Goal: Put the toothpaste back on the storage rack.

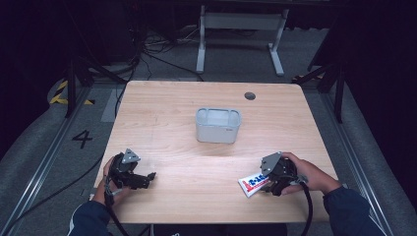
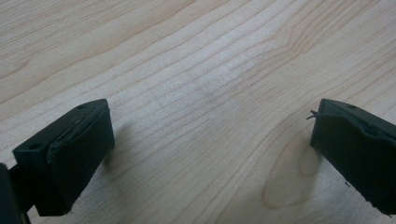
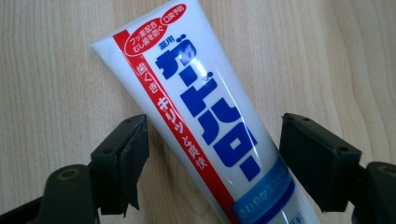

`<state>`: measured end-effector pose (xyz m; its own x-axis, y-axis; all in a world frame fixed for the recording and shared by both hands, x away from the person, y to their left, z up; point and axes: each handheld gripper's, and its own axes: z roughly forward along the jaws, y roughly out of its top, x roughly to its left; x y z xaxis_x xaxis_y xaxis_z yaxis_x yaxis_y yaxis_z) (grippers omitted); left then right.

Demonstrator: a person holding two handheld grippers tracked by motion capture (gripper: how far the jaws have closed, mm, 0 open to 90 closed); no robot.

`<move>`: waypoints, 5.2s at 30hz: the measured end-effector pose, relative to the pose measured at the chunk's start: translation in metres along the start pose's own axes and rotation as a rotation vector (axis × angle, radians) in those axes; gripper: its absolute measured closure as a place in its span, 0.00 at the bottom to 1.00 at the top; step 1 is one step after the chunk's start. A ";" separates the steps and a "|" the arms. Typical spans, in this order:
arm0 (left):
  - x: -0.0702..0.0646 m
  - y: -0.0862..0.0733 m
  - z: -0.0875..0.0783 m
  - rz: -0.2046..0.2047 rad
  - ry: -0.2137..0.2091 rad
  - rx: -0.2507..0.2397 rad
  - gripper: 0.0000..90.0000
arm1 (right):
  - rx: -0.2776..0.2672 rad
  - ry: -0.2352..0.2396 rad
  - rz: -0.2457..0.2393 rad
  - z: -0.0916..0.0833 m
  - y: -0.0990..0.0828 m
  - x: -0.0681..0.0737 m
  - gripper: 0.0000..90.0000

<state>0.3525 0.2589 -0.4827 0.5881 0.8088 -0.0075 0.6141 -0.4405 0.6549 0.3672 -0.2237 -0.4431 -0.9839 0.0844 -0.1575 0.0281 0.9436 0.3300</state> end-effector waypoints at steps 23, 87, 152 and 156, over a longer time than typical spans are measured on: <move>-0.001 0.001 0.000 0.012 -0.007 0.000 0.00 | 0.045 0.102 -0.026 0.014 0.026 -0.002 0.31; -0.002 0.001 0.000 0.024 -0.020 0.009 0.00 | -0.441 -0.009 0.213 -0.038 -0.024 0.005 0.69; -0.004 0.001 0.000 0.021 -0.011 0.007 0.00 | -0.678 -0.193 0.328 -0.075 0.033 -0.021 0.70; -0.004 0.001 0.000 0.022 -0.010 0.007 0.00 | -0.695 -0.193 0.320 -0.079 0.041 -0.024 0.70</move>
<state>0.3514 0.2552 -0.4820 0.6069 0.7948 -0.0009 0.6046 -0.4610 0.6496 0.3784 -0.2126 -0.3525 -0.8967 0.4325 -0.0946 0.1255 0.4531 0.8826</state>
